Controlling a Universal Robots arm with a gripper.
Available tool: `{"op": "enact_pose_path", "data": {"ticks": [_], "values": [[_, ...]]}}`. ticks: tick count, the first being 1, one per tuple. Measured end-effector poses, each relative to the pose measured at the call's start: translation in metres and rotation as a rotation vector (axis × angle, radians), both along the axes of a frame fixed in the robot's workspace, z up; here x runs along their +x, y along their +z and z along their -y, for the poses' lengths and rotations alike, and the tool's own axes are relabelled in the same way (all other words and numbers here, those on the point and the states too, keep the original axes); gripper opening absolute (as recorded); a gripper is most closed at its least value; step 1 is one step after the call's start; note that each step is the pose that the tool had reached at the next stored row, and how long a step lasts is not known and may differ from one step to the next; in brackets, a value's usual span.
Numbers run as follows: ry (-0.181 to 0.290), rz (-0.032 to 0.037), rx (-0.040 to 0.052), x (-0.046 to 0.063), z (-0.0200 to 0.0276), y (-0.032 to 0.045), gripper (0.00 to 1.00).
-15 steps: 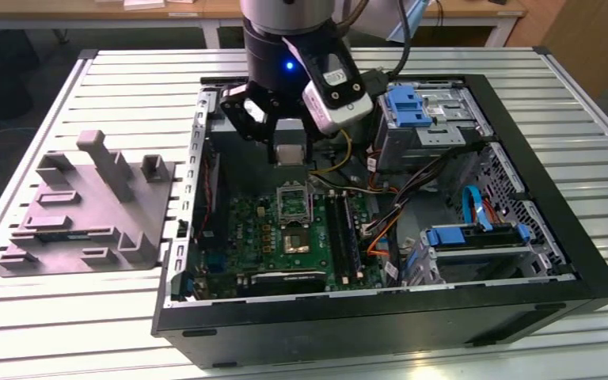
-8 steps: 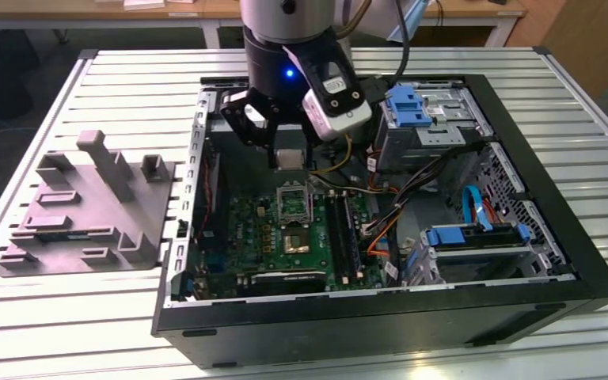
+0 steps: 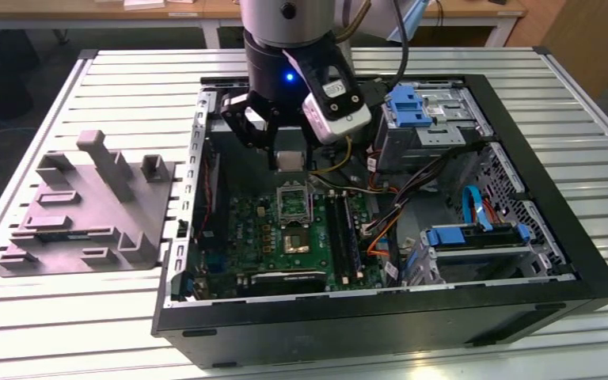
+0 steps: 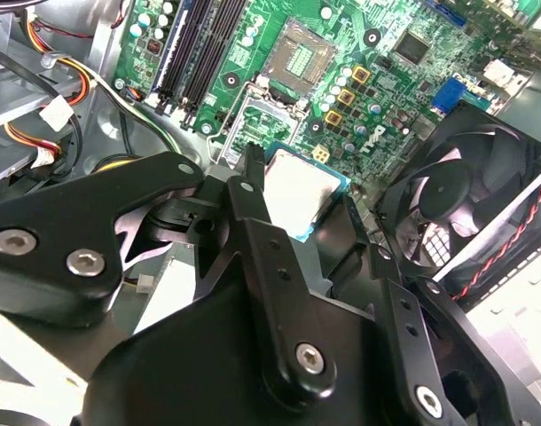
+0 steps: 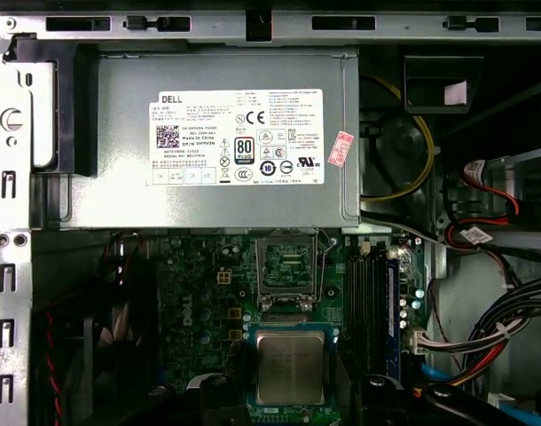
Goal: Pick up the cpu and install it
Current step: 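Place the cpu into insertion slot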
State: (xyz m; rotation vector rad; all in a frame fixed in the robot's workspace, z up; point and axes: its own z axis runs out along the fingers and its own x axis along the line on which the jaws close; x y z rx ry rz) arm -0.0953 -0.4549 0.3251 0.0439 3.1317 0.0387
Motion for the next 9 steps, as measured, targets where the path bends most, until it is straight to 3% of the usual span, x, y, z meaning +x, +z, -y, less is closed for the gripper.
{"op": "enact_pose_path", "data": {"ticks": [4, 9], "values": [[0.0, 0.0002, 0.0003, -0.0001, 0.0003, -0.0007, 0.47], [0.0, 0.0001, 0.0001, 0.0, 0.006, -0.0019, 0.47]]}}
